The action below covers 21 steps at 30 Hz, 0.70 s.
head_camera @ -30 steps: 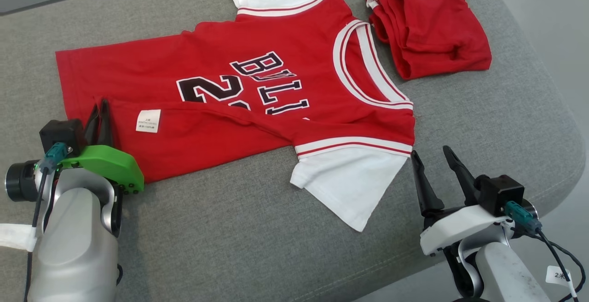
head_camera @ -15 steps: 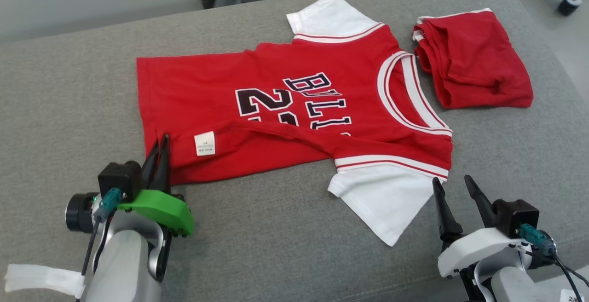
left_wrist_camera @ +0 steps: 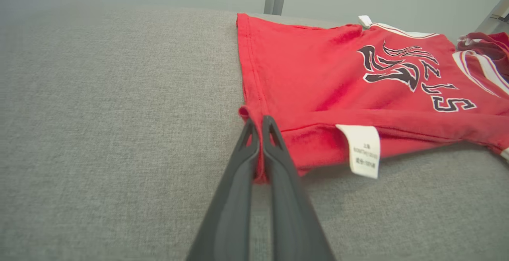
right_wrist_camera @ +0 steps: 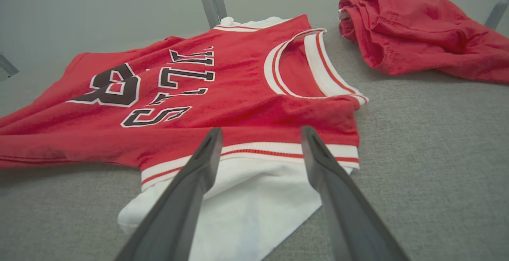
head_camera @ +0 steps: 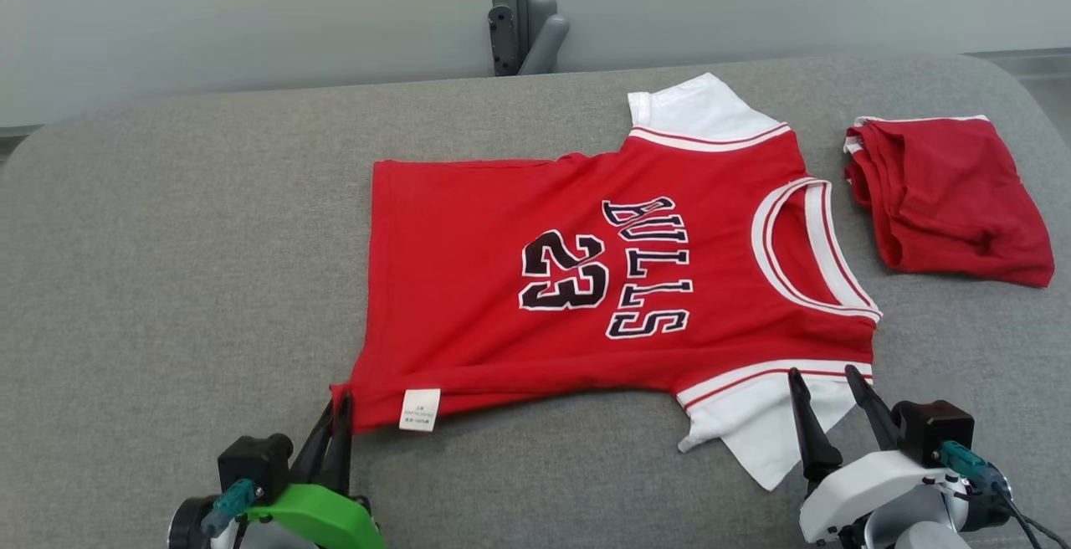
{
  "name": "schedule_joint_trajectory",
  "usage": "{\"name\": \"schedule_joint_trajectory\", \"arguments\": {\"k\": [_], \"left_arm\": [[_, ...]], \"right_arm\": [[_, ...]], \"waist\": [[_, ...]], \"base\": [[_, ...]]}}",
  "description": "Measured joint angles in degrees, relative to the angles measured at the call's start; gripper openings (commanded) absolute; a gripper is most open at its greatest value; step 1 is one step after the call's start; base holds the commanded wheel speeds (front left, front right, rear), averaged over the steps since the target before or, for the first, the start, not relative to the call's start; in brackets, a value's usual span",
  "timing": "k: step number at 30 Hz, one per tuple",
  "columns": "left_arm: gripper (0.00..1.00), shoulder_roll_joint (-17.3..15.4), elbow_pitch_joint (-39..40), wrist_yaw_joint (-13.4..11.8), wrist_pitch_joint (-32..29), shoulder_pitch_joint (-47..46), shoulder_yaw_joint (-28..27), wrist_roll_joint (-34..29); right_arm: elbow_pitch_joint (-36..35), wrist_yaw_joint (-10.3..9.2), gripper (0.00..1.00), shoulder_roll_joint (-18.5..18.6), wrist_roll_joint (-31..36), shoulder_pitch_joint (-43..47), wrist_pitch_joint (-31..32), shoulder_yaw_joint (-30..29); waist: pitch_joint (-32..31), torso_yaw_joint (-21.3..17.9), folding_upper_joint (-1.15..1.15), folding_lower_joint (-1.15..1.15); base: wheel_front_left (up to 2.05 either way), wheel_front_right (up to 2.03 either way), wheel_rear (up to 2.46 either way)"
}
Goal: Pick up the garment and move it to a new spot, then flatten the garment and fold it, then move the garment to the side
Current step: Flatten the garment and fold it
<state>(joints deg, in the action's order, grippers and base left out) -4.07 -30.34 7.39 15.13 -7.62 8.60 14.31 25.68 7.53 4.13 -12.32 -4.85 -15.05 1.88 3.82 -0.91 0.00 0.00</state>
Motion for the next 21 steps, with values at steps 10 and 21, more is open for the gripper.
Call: {"name": "schedule_joint_trajectory", "arguments": {"k": [10,21], "left_arm": [[1.00,0.1,-5.3,-0.4,0.0,3.5,-6.6,-0.1],[1.00,1.1,-0.5,-0.3,0.0,5.7,-8.6,-1.6]], "right_arm": [[0.8,0.00,1.00,0.5,-0.2,0.1,0.0,0.3],[-0.1,0.00,1.00,0.1,-0.2,1.2,0.0,-0.3]], "waist": [[-1.9,0.3,0.00,0.00],[-3.8,-0.6,0.00,0.00]], "base": [[0.00,0.00,0.00],[0.00,0.00,0.00]]}}
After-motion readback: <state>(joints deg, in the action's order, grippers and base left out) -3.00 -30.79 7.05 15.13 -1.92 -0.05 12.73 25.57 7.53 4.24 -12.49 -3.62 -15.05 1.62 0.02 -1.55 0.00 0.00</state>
